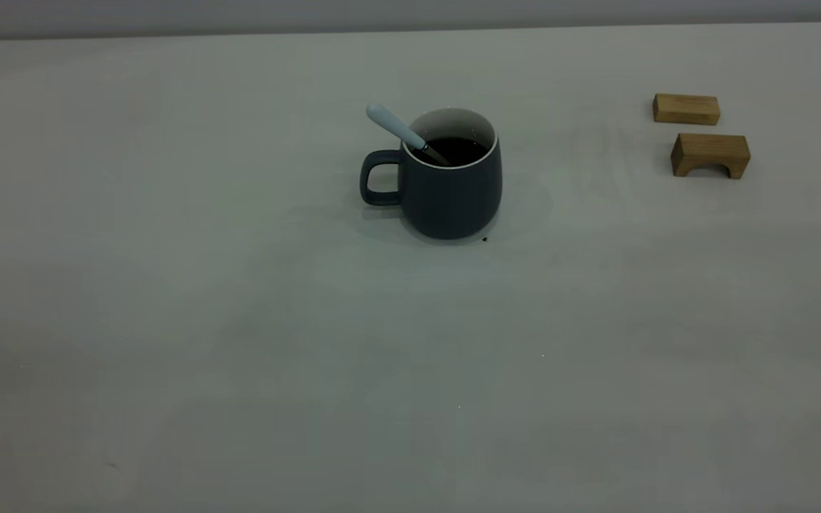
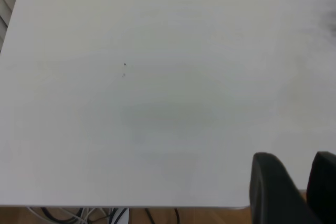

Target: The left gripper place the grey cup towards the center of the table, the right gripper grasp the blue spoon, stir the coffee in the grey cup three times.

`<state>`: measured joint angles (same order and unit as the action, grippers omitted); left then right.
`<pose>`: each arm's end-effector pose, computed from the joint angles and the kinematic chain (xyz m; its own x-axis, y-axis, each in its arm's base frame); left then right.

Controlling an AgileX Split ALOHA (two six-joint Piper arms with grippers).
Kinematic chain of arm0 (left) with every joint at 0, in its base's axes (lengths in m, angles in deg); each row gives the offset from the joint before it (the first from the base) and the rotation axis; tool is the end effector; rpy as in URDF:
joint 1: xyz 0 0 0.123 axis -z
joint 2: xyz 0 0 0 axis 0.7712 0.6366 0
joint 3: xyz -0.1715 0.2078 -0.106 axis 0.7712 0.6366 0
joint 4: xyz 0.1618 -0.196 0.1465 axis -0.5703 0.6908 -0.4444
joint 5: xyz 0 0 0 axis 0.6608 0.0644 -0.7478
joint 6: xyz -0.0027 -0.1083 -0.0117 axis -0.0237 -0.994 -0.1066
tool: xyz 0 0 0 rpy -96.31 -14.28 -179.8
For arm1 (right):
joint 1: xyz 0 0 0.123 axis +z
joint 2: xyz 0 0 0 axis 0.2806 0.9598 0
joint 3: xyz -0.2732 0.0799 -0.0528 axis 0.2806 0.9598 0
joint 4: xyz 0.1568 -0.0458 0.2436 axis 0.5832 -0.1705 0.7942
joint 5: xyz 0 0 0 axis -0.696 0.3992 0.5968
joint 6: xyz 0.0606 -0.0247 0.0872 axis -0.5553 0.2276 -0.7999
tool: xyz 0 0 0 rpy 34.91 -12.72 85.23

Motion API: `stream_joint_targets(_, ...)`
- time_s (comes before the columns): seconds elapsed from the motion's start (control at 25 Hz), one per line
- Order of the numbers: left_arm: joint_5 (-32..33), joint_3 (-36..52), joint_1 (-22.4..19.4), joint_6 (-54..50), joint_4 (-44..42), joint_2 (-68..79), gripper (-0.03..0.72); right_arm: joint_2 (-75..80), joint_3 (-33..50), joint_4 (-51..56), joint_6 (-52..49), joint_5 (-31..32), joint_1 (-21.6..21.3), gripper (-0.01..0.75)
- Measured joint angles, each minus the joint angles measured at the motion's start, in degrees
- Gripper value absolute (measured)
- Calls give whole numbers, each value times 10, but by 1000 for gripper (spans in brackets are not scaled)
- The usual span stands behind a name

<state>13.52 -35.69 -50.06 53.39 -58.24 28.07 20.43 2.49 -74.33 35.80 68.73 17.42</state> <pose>0.0384 0.0026 0.2793 -0.5109 -0.0226 -0.8594 -0.0287 0.9995 -0.0092 0.0486 0.0094 0.2707 -0.5661 -0.1183 -0.8158 -0.1437 0.9887 -0.0437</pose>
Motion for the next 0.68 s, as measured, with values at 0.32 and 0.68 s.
stream_joint_targets(0.32,0,0,0,0,0,0,238,-11,0,0,-1,0,0,237)
stream_joint_targets(0.68,0,0,0,0,0,0,238,-11,0,0,-1,0,0,237)
